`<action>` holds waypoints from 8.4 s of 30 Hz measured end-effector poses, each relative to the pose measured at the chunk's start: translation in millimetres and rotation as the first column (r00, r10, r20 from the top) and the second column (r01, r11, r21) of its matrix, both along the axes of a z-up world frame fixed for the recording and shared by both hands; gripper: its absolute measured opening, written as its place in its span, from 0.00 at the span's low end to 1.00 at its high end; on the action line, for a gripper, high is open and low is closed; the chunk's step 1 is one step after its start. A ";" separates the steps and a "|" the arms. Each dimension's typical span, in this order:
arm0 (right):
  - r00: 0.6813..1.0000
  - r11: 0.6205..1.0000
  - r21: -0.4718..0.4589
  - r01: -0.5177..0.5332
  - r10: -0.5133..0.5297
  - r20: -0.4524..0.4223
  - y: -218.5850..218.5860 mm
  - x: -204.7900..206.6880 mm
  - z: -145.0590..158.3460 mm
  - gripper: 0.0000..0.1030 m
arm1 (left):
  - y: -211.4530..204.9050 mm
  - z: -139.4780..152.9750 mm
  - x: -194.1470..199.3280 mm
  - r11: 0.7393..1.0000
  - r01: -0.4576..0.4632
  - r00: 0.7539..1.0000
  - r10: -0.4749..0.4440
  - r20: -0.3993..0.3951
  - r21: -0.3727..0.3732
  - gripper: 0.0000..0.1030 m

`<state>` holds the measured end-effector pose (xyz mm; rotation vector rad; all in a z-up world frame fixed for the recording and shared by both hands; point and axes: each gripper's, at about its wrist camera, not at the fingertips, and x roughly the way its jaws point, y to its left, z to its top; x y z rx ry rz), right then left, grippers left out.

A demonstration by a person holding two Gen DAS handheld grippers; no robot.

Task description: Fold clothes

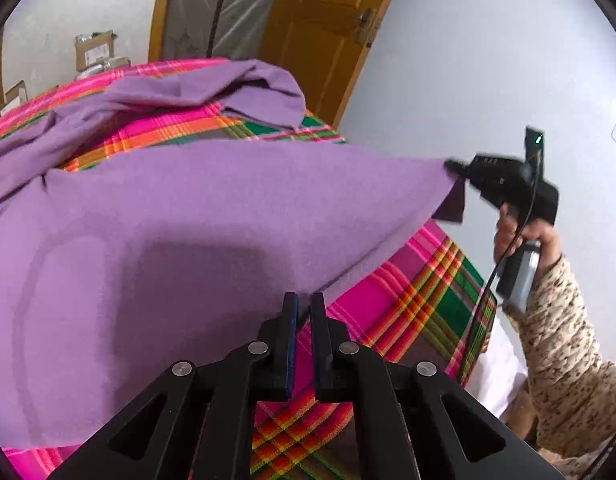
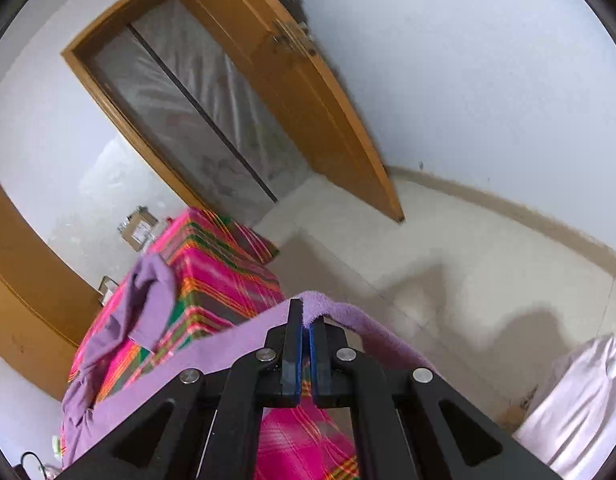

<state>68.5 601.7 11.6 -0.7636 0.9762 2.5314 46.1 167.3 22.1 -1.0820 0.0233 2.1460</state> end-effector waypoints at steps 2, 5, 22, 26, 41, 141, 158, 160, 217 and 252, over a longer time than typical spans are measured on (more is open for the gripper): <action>1.000 1.000 0.005 -0.003 0.003 0.020 -1.5 0.3 -1.9 0.02 | -5.8 4.9 -0.9 1.000 -0.012 1.000 0.013 -0.012 0.016 0.06; 0.999 1.000 0.012 -0.007 0.007 0.050 -3.7 0.7 -4.7 0.03 | -18.4 12.7 -5.0 0.998 -0.047 0.999 0.048 -0.024 0.040 0.06; 0.978 0.992 0.124 -0.006 -0.020 0.208 -26.3 -11.2 40.0 0.14 | -133.6 67.2 -43.9 0.940 -0.291 0.942 0.314 -0.117 0.180 0.10; 0.972 0.993 0.115 -0.016 -0.012 0.236 -34.6 -14.5 41.5 0.18 | -169.6 80.2 -50.3 0.909 -0.350 0.916 0.383 -0.122 0.228 0.10; 0.961 0.925 0.268 -0.268 0.239 0.136 -154.2 -79.6 97.7 0.21 | -252.9 106.6 -92.2 0.866 -0.448 0.847 0.491 -0.204 0.223 0.15; 0.747 0.668 0.337 -0.663 0.569 0.342 -292.3 -327.3 96.8 0.16 | -192.0 48.3 -251.3 0.946 -0.202 0.962 0.144 -0.231 -0.253 0.12; 0.734 0.714 0.228 -0.662 0.556 0.390 -243.7 -275.7 25.2 0.39 | -93.4 16.2 -241.7 0.946 -0.094 0.986 0.045 -0.162 -0.312 0.24; 0.730 0.725 0.198 -0.660 0.555 0.398 -239.8 -278.9 18.5 0.44 | -88.5 11.4 -246.4 0.941 -0.103 0.986 0.054 -0.157 -0.324 0.24; 0.887 0.839 0.297 -0.456 0.402 0.225 -197.6 -346.8 54.3 0.22 | -149.1 34.3 -296.6 0.946 -0.318 0.943 0.309 -0.119 -0.067 0.08; 0.940 0.955 0.050 -0.293 0.278 0.199 -157.0 -359.0 29.1 0.04 | -140.4 39.5 -273.3 0.957 -0.279 0.954 0.268 -0.134 -0.075 0.08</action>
